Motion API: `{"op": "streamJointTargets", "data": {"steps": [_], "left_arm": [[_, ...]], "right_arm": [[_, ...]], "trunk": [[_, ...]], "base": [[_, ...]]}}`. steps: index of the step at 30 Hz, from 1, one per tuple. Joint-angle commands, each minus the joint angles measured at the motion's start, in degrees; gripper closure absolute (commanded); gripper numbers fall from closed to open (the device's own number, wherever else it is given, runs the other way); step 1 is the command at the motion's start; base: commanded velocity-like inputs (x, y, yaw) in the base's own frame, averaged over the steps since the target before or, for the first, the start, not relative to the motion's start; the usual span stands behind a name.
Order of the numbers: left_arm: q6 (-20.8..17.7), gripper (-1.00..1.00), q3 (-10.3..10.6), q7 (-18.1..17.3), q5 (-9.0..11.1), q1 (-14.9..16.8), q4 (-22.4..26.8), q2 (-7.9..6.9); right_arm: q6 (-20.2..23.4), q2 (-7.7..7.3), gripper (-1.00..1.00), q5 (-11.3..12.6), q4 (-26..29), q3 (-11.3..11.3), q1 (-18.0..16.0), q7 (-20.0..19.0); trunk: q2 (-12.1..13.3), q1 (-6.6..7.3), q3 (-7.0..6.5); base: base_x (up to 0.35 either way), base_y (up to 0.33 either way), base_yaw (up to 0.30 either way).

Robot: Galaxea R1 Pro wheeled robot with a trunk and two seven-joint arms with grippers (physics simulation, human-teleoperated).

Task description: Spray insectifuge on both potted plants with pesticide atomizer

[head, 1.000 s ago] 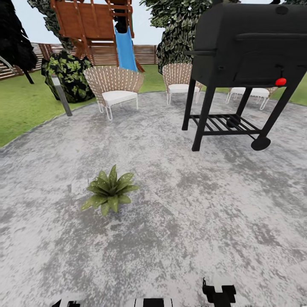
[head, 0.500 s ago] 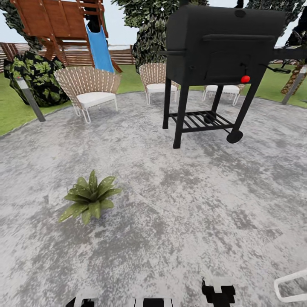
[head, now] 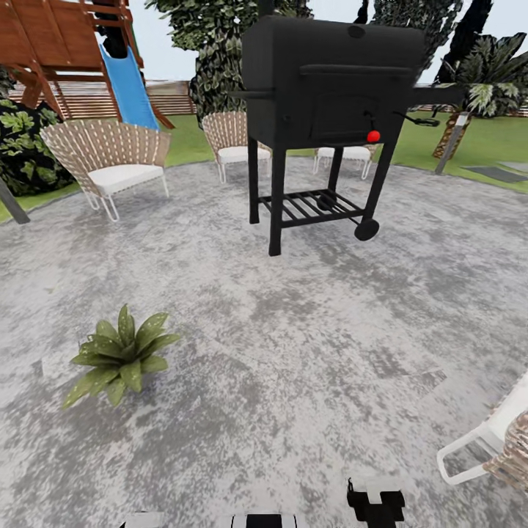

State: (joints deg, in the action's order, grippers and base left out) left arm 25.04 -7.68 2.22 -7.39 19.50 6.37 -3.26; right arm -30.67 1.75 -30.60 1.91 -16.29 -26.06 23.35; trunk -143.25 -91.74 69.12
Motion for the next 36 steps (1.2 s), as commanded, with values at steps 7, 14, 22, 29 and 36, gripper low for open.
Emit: {"op": "streamJointTargets", "data": {"steps": [7,14,22,29,36], "left_arm": [[0.3,1.0,-0.3,0.2,-0.5,0.0,0.0,0.01],[0.3,1.0,-0.3,0.2,-0.6,0.0,-0.1,0.01],[0.3,1.0,-0.3,0.2,-0.7,0.0,-0.1,0.09],[0.3,1.0,-0.3,0.2,-0.7,0.0,-0.1,0.09],[0.2,1.0,-0.3,0.2,-0.7,0.0,-0.1,0.09]], "right_arm": [[-0.2,0.04,-1.0,-0.7,-0.1,-0.4,0.0,0.3],[-0.2,0.09,-1.0,-0.7,-0.1,-0.4,0.3,0.2],[-0.2,0.1,-1.0,-0.7,-0.1,-0.4,0.4,0.2],[-0.6,0.1,-1.0,-0.9,-0.1,-0.4,0.8,0.2],[-0.6,0.1,-1.0,-1.0,-0.1,-0.4,0.8,0.1]], "trunk": [[0.0,0.01,-0.44],[0.0,0.01,-0.94],[0.0,0.01,-1.57],[0.0,0.01,-2.18],[0.0,0.01,-2.8]], "base": [[0.0,0.0,-0.232],[0.0,0.0,-0.21],[0.0,0.0,-0.181],[0.0,0.0,-0.05],[0.115,0.0,-0.001]]}}
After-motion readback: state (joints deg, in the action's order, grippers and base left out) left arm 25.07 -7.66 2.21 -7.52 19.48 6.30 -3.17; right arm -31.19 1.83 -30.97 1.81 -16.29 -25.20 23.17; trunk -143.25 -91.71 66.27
